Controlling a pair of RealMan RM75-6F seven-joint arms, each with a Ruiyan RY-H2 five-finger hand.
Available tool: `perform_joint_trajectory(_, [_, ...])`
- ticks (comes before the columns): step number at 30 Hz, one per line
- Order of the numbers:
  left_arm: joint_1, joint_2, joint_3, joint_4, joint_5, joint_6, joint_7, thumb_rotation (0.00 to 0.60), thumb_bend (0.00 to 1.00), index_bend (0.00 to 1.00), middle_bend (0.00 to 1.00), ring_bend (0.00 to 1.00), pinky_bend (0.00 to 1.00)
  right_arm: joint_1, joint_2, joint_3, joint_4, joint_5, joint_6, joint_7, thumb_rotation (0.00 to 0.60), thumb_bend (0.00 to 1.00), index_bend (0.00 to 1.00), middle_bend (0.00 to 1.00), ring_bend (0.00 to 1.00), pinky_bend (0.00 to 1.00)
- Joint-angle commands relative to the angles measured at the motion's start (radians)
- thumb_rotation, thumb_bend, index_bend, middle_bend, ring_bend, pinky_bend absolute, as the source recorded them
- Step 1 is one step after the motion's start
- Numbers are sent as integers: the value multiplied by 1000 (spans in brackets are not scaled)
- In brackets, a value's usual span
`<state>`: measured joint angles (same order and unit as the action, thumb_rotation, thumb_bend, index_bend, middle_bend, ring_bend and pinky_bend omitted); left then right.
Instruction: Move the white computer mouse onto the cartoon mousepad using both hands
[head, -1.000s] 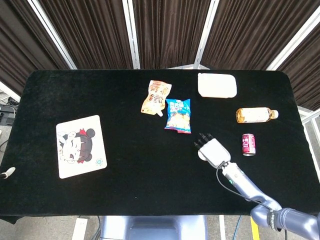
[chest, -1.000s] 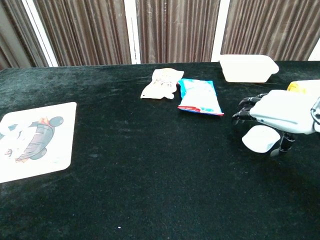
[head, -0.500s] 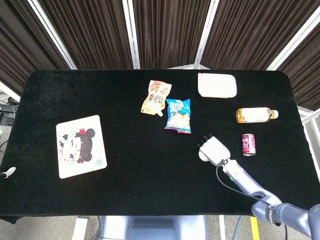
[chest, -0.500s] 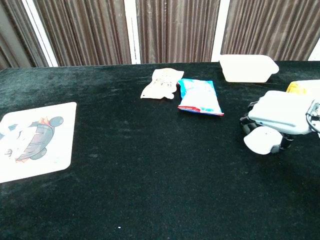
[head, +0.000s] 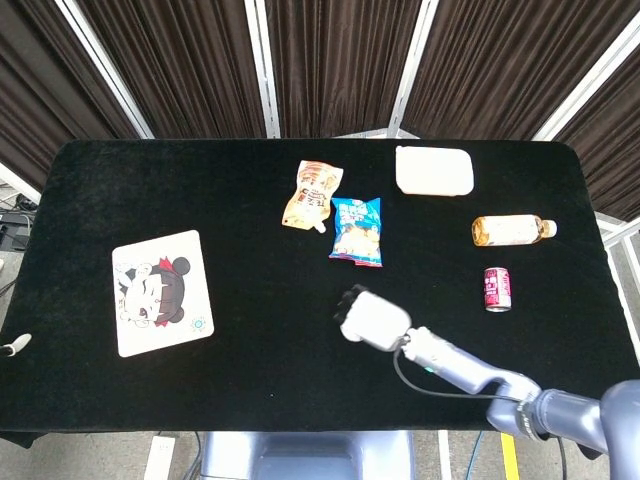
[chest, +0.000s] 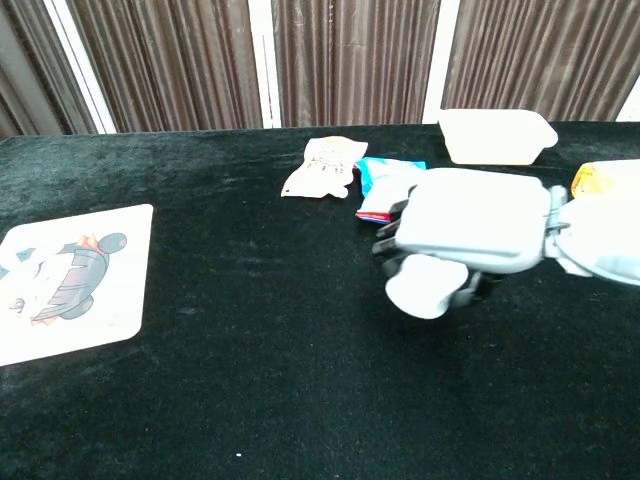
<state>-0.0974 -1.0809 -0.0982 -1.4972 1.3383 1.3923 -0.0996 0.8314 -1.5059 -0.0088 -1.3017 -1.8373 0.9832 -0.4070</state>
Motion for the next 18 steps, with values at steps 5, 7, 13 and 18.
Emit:
perform_joint_trajectory(5, [5, 9, 2, -5, 8, 4, -16, 600, 0, 0, 0, 0, 0, 170, -82, 34, -23, -98, -131, -54, 600, 334, 505, 533, 354, 465])
perform_joint_trajectory(7, [6, 12, 5, -4, 11, 4, -25, 600, 0, 0, 0, 0, 0, 221, -124, 55, 2, -99, -168, -35, 600, 337, 505, 534, 357, 470])
perform_joint_trajectory(13, [15, 37, 14, -2, 24, -6, -98, 600, 0, 0, 0, 0, 0, 355, -252, 103, 128, -91, -275, -16, 600, 334, 505, 539, 366, 491])
perform_joint_trajectory(18, [15, 42, 15, 10, 20, -17, -123, 600, 0, 0, 0, 0, 0, 436, -323, 83, 256, -112, -295, 30, 600, 327, 504, 539, 366, 491])
